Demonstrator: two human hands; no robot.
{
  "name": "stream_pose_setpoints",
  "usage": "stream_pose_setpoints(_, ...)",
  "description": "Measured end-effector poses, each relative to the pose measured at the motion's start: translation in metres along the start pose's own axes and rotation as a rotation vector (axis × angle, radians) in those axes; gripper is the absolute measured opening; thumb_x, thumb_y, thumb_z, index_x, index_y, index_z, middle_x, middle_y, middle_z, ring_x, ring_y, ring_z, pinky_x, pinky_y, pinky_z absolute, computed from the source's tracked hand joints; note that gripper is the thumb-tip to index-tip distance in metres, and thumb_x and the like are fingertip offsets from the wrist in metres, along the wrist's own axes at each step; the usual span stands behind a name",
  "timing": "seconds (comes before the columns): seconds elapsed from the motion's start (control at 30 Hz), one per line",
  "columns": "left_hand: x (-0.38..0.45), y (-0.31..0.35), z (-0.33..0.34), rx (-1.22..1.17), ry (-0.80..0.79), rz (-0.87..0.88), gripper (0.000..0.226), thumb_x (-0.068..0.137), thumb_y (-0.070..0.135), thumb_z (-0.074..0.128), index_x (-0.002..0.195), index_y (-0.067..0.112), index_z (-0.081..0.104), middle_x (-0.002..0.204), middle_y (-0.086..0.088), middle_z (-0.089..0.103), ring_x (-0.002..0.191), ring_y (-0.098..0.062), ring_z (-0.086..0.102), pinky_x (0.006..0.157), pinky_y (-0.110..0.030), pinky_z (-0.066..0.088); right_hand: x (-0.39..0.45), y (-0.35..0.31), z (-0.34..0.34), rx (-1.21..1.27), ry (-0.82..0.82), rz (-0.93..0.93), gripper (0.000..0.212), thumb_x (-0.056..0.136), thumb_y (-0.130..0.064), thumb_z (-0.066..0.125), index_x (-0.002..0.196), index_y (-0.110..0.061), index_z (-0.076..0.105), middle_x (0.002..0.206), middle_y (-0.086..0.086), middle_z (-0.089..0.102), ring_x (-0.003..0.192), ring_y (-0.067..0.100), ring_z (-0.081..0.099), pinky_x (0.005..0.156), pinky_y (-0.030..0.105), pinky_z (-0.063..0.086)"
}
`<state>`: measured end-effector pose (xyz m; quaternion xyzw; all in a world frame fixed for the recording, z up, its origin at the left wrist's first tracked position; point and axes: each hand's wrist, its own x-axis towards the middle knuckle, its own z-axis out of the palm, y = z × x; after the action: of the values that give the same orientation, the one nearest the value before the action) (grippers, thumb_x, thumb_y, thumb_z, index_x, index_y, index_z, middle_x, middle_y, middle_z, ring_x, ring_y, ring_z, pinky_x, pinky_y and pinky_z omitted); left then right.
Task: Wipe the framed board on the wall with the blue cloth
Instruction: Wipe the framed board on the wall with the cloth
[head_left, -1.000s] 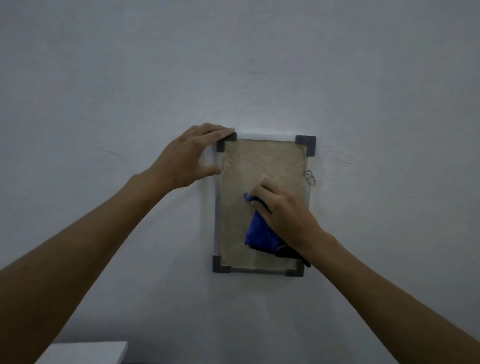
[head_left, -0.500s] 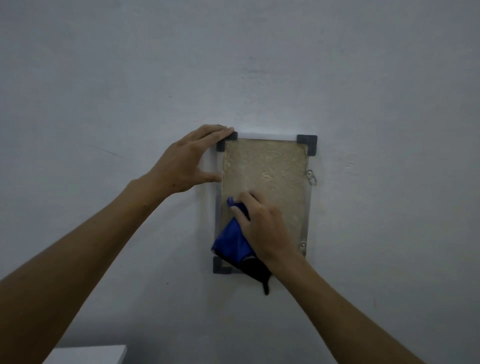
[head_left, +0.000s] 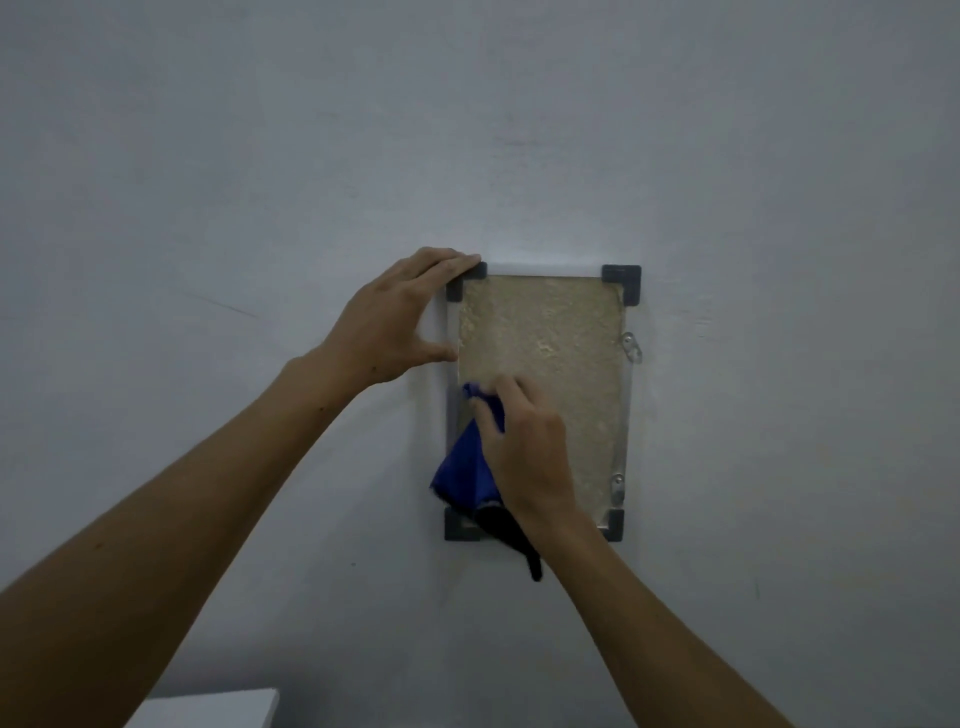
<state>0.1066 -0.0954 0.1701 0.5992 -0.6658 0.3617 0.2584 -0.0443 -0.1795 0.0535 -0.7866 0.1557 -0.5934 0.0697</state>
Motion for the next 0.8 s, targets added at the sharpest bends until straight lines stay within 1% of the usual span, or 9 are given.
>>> stream_pose_setpoints(0.1, 0.001, 0.0, 0.0, 0.003, 0.003, 0.011, 0.101, 0.069, 0.035, 0.088, 0.153, 0.024, 0.034, 0.151, 0.005, 0.041, 0.133, -0.018, 0.046, 0.104, -0.032, 0.044, 0.01, -0.005, 0.003, -0.019, 0.063, -0.026, 0.012, 0.098, -0.014, 0.06, 0.107, -0.009, 0.067, 0.095, 0.003, 0.063, 0.075, 0.011, 0.058, 0.07, 0.022, 0.054)
stream_pose_setpoints(0.23, 0.001, 0.0, 0.001, 0.0, 0.006, 0.012, 0.1, 0.07, 0.034, 0.088, 0.154, 0.023, 0.034, 0.151, 0.003, 0.041, 0.133, -0.019, 0.046, 0.104, -0.033, 0.045, -0.026, -0.005, 0.011, -0.102, -0.005, -0.081, 0.009, 0.095, -0.01, 0.065, 0.102, -0.006, 0.069, 0.091, 0.005, 0.065, 0.073, 0.014, 0.057, 0.068, 0.03, 0.055)
stream_pose_setpoints(0.33, 0.0, 0.001, 0.002, 0.003, 0.007, 0.019, 0.104, 0.068, 0.037, 0.089, 0.154, 0.021, 0.033, 0.151, 0.002, 0.039, 0.133, -0.019, 0.046, 0.104, -0.033, 0.046, -0.026, -0.005, 0.012, -0.07, -0.024, -0.026, 0.009, 0.094, -0.013, 0.066, 0.101, -0.007, 0.067, 0.092, 0.004, 0.063, 0.074, 0.012, 0.056, 0.068, 0.027, 0.055)
stream_pose_setpoints(0.43, -0.001, 0.003, 0.005, 0.016, -0.008, 0.021, 0.113, 0.061, 0.038, 0.093, 0.154, 0.019, 0.031, 0.152, 0.001, 0.037, 0.134, -0.019, 0.045, 0.104, -0.031, 0.045, -0.003, -0.009, 0.012, -0.02, 0.092, 0.075, 0.01, 0.094, -0.017, 0.067, 0.099, -0.008, 0.065, 0.09, 0.004, 0.063, 0.074, 0.012, 0.057, 0.069, 0.023, 0.053)
stream_pose_setpoints(0.5, -0.001, 0.002, 0.006, 0.021, -0.017, 0.018, 0.118, 0.058, 0.039, 0.094, 0.155, 0.018, 0.029, 0.152, 0.001, 0.035, 0.134, -0.02, 0.044, 0.105, -0.03, 0.044, -0.002, -0.015, 0.017, 0.004, 0.132, 0.124, 0.01, 0.094, -0.018, 0.067, 0.098, -0.009, 0.065, 0.089, 0.003, 0.062, 0.073, 0.011, 0.055, 0.068, 0.023, 0.053)
stream_pose_setpoints(0.6, -0.001, 0.002, 0.005, 0.014, -0.016, 0.024, 0.118, 0.058, 0.039, 0.094, 0.155, 0.019, 0.029, 0.152, 0.0, 0.034, 0.135, -0.021, 0.043, 0.105, -0.032, 0.045, -0.024, -0.018, 0.024, -0.044, 0.045, 0.064, 0.01, 0.095, -0.018, 0.066, 0.098, -0.008, 0.066, 0.089, 0.004, 0.062, 0.072, 0.012, 0.055, 0.065, 0.025, 0.053)
stream_pose_setpoints(0.67, -0.002, 0.004, 0.005, 0.013, -0.021, 0.016, 0.118, 0.059, 0.039, 0.094, 0.155, 0.019, 0.028, 0.153, 0.0, 0.033, 0.135, -0.021, 0.043, 0.105, -0.035, 0.047, -0.032, -0.003, 0.017, -0.05, 0.036, 0.103, 0.011, 0.095, -0.019, 0.066, 0.099, -0.009, 0.064, 0.092, 0.004, 0.062, 0.074, 0.012, 0.055, 0.066, 0.021, 0.052)
stream_pose_setpoints(0.77, -0.002, 0.006, 0.005, 0.014, -0.031, 0.0, 0.119, 0.059, 0.037, 0.094, 0.155, 0.018, 0.027, 0.154, -0.002, 0.032, 0.137, -0.022, 0.042, 0.106, -0.037, 0.048, -0.03, 0.019, -0.002, -0.069, 0.22, 0.292, 0.013, 0.093, -0.02, 0.068, 0.097, -0.009, 0.061, 0.09, 0.004, 0.061, 0.076, 0.009, 0.052, 0.064, 0.006, 0.04)
stream_pose_setpoints(0.8, -0.002, 0.006, 0.004, 0.017, -0.031, 0.0, 0.119, 0.059, 0.036, 0.094, 0.155, 0.017, 0.027, 0.154, -0.002, 0.033, 0.137, -0.022, 0.042, 0.106, -0.038, 0.048, -0.029, 0.02, -0.003, -0.072, 0.265, 0.321, 0.013, 0.092, -0.018, 0.069, 0.095, -0.008, 0.061, 0.089, 0.005, 0.061, 0.075, 0.009, 0.051, 0.064, 0.003, 0.039)
